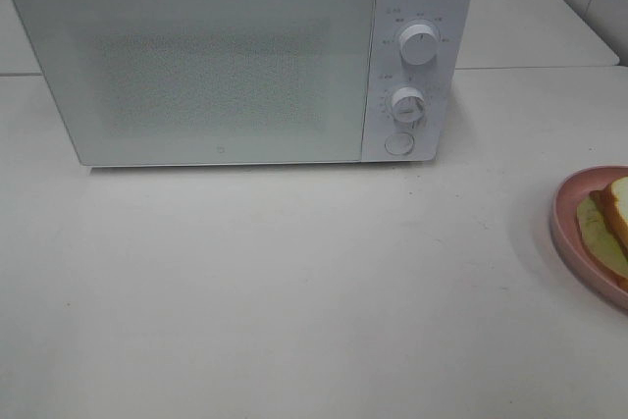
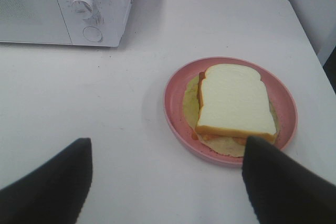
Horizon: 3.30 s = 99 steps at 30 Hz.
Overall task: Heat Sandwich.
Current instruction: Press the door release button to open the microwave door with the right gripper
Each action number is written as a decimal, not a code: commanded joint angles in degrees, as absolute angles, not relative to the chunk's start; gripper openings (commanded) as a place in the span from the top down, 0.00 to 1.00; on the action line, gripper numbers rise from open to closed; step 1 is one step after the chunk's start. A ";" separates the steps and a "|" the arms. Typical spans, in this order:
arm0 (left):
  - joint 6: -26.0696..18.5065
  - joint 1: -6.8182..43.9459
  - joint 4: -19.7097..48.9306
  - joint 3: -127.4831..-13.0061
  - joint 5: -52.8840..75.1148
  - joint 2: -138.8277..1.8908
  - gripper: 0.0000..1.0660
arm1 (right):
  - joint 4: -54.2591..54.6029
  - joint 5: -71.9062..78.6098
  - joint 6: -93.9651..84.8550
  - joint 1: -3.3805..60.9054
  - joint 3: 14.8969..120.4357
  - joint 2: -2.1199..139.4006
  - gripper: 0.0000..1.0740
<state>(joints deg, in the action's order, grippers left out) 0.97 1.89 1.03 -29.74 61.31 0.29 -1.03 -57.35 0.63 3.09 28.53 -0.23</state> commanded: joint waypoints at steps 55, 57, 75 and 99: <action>1.09 1.95 0.97 -29.62 61.31 1.20 0.08 | 0.00 -25.04 2.46 2.75 25.78 25.73 0.29; 1.09 1.95 0.97 -29.62 61.31 1.20 0.08 | 0.00 -22.23 2.46 2.75 25.15 27.56 0.29; 1.09 1.95 0.97 -29.62 61.31 1.20 0.08 | 0.00 8.02 2.46 2.75 22.00 46.93 0.29; 1.09 1.95 0.97 -29.62 61.31 1.20 0.08 | 14.32 57.47 -9.57 10.43 17.82 77.23 0.29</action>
